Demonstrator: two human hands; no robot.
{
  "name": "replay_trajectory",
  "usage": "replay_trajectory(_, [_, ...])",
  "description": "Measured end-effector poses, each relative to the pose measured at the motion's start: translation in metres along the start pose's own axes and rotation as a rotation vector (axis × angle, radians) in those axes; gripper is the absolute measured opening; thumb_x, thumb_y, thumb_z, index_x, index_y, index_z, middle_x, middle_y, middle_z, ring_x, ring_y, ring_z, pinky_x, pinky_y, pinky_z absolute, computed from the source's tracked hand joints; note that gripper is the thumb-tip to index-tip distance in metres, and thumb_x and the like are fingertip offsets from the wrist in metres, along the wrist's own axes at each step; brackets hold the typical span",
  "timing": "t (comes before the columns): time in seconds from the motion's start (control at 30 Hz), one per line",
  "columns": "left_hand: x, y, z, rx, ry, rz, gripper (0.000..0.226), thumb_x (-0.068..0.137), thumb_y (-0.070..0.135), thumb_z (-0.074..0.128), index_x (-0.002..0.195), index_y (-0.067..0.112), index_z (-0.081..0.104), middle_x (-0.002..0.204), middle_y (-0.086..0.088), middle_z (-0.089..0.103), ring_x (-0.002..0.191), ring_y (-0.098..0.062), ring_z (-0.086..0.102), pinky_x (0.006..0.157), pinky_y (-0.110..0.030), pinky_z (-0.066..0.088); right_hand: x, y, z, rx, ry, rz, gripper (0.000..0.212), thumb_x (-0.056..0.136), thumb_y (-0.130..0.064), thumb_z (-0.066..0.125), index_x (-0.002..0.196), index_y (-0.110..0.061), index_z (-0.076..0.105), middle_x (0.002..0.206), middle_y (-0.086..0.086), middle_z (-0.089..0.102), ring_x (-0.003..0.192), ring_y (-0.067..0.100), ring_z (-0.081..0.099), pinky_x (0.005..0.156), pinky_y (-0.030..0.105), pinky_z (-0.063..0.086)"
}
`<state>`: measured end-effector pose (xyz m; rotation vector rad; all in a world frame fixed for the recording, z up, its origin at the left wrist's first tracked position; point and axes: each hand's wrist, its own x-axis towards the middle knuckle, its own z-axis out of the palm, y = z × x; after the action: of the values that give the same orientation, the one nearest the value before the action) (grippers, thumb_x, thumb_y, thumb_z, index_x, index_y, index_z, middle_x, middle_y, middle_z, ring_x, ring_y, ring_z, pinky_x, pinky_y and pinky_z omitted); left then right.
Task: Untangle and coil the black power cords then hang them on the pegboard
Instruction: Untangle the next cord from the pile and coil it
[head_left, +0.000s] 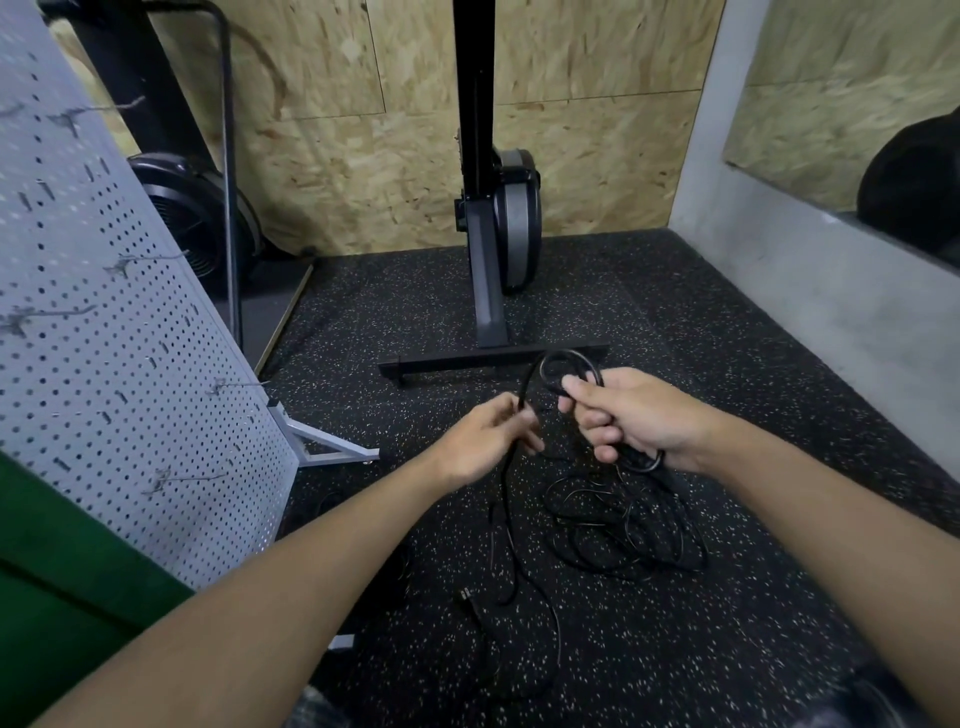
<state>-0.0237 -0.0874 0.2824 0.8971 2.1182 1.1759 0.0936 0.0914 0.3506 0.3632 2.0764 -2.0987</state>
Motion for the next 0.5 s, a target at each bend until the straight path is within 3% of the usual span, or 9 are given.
replay_trajectory(0.07, [0.002,-0.011,0.007,0.04,-0.063,-0.026,0.032,0.109,0.047,0.044,0.107,0.02,0.062,0.101,0.002,0.08,0.09,-0.029,0.063,0.098,-0.052,0.047,0.002,-0.001,-0.003,0.015,0.076,-0.07,0.027,0.111,-0.029,0.048,0.102,-0.006,0.059,0.063,-0.004,0.037,0.052,0.009,0.035,0.048,0.024,0.044])
replay_trajectory(0.13, [0.002,-0.012,0.012,0.029,-0.056,-0.023,0.031,0.111,0.04,0.043,0.104,0.017,0.062,0.092,-0.003,0.08,0.08,-0.026,0.054,0.081,-0.045,0.043,0.003,0.0,-0.005,-0.045,0.156,-0.135,0.025,0.11,-0.027,0.05,0.102,-0.006,0.061,0.062,-0.004,0.037,0.054,0.01,0.038,0.052,0.026,0.045])
replay_trajectory(0.23, [0.001,0.001,0.017,0.049,0.065,0.032,0.028,0.113,0.032,0.042,0.101,0.017,0.062,0.075,-0.001,0.068,0.069,-0.02,0.062,0.072,-0.037,0.046,0.006,0.008,-0.008,-0.199,0.322,-0.188,0.016,0.102,-0.026,0.066,0.1,-0.01,0.066,0.056,-0.008,0.045,0.055,0.013,0.046,0.061,0.03,0.048])
replay_trajectory(0.33, [-0.003,0.015,0.024,0.107,0.116,0.133,0.026,0.112,0.034,0.047,0.097,0.019,0.063,0.073,0.011,0.06,0.066,-0.01,0.053,0.067,-0.033,0.043,0.011,0.016,-0.007,-0.178,0.491,-0.203,0.026,0.09,-0.029,0.082,0.098,-0.01,0.067,0.067,-0.005,0.058,0.05,0.014,0.049,0.057,0.03,0.046])
replay_trajectory(0.4, [-0.006,0.025,0.031,0.133,0.087,0.166,0.027,0.112,0.032,0.047,0.099,0.013,0.062,0.069,0.02,0.062,0.062,-0.002,0.047,0.063,-0.026,0.039,0.012,0.016,-0.005,-0.053,0.507,-0.207,0.035,0.084,-0.028,0.087,0.106,-0.01,0.067,0.078,-0.003,0.068,0.049,0.013,0.047,0.052,0.028,0.044])
replay_trajectory(0.5, [-0.008,0.036,0.036,0.146,0.096,0.216,0.027,0.112,0.032,0.046,0.105,0.02,0.069,0.077,0.014,0.066,0.068,-0.008,0.056,0.068,-0.028,0.043,0.011,0.012,-0.005,-0.004,0.414,-0.212,0.036,0.083,-0.019,0.088,0.11,-0.009,0.066,0.068,-0.008,0.068,0.049,0.012,0.045,0.048,0.026,0.046])
